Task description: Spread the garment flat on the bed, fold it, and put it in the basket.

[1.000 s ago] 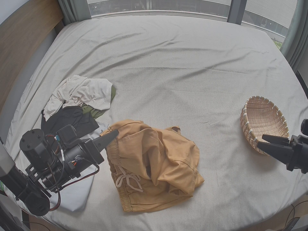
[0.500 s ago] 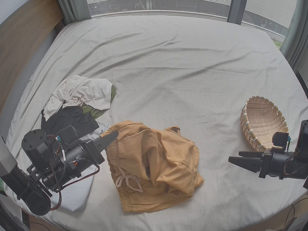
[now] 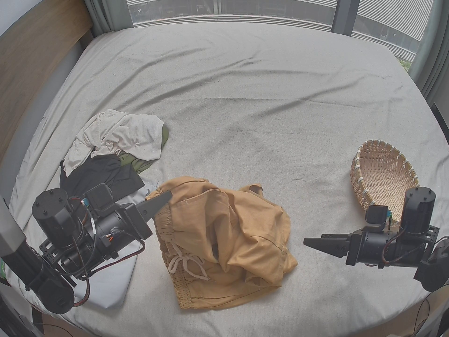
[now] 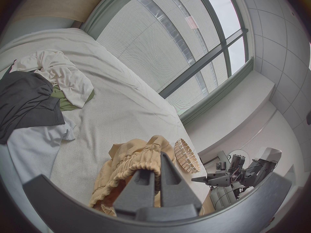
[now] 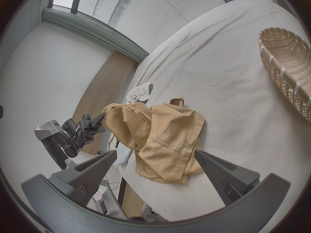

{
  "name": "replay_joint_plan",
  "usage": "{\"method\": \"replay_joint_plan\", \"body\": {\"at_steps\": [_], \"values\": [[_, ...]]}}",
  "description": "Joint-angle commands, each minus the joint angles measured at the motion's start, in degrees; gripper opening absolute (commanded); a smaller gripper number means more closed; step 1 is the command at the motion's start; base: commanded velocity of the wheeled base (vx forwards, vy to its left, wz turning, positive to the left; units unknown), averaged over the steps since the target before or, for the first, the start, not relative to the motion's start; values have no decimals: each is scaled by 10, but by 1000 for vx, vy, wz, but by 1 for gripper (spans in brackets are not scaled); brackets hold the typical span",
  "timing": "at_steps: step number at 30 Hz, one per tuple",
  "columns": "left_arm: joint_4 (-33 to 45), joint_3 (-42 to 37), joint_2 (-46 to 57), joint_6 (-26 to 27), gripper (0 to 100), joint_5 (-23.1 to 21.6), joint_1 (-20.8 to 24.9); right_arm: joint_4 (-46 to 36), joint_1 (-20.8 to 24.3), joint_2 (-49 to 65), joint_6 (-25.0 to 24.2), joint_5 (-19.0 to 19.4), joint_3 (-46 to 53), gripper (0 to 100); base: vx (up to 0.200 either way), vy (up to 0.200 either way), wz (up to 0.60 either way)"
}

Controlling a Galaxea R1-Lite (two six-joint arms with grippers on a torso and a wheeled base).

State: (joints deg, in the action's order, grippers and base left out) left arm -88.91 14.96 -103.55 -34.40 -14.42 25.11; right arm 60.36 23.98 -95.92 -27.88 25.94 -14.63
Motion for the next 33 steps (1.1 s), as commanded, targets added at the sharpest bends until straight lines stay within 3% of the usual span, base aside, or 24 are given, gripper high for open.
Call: {"method": "replay_joint_plan", "body": {"at_steps": [1,9,23,33], "values": [[0,-1,-2,-1,0,0,0,49,11,-86,-15,-2,4,100,0,0,0],[0,1,0,-1,0,0,-1,106,35,-173,-18,-45,-7,100,0,0,0],[0,2,4,0,0,0,-2,106,47,-235,-21,-53,-45,100,0,0,0],[0,2,4,0,0,0,-2,155,52,-284,-21,-54,-73,100,0,0,0]]}}
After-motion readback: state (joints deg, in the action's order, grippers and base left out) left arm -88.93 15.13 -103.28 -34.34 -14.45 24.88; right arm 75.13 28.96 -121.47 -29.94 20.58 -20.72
